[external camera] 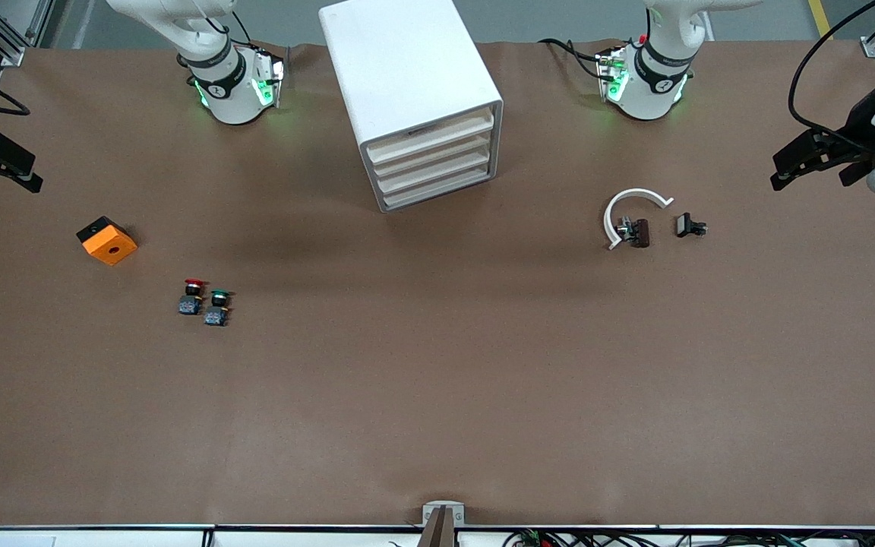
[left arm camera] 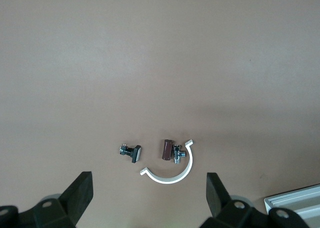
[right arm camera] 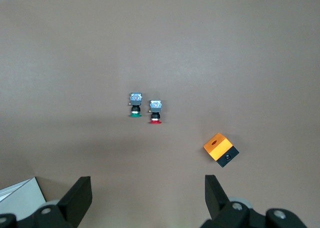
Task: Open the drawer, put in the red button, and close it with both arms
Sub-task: 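Reach the right gripper to the red button while the left gripper approaches the drawer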
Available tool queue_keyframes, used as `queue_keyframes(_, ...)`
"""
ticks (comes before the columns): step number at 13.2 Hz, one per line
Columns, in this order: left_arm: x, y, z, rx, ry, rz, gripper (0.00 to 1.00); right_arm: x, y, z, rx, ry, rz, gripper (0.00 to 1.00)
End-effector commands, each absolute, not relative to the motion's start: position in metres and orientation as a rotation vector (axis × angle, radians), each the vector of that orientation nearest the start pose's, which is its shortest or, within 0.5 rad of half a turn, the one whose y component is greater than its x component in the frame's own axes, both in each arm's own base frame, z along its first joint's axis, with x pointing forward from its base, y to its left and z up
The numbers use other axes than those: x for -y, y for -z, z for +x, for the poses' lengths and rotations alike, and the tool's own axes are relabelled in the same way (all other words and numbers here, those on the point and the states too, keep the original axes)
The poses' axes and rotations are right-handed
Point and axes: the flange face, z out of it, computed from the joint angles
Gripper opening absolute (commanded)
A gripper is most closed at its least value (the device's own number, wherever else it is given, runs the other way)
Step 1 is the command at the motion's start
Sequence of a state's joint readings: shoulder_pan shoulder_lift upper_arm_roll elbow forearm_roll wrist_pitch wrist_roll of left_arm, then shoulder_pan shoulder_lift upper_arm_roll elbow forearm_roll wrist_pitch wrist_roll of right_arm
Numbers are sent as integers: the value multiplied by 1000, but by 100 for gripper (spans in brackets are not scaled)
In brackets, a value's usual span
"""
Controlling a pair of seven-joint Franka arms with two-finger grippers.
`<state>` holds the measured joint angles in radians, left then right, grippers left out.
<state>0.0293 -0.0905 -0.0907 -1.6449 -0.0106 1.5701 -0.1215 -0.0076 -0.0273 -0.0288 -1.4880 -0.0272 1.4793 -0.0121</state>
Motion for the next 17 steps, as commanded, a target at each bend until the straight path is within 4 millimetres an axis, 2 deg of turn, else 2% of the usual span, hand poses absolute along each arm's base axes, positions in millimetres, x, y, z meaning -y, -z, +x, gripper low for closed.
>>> queue_keyframes(1,30,-644,524,82,20,-3132,100,23,-675,536,-40,33,-3175,100)
queue_keyframes(3,25,-653,528,101,46,-3133,100,23,-675,536,-40,33,-3175,100)
queue_keyframes(5,18,-651,547,116,29,-3141,100,24,-675,536,-30,30,-3175,100)
queue_keyframes(6,19,-644,559,115,-8,-3156,100,25,-675,536,-31,30,-3176,100)
queue_keyframes(7,24,-627,570,110,-58,-3160,100,26,-673,536,-43,25,-3178,100)
queue_keyframes(9,40,-590,588,156,-171,-3211,100,28,-656,542,-40,-33,-3177,100)
queue_keyframes(11,49,-560,607,416,-239,-3253,100,31,-623,548,-43,-206,-3171,100)
queue_keyframes(12,57,-546,615,515,-240,-3239,100,33,-595,554,-49,-294,-3167,100)
queue_keyframes(14,96,-514,626,614,-287,-3201,100,45,-540,560,-68,-334,-3172,100)
queue_keyframes(17,163,-461,643,947,-268,-3098,100,52,-454,560,-66,-271,-3175,100)
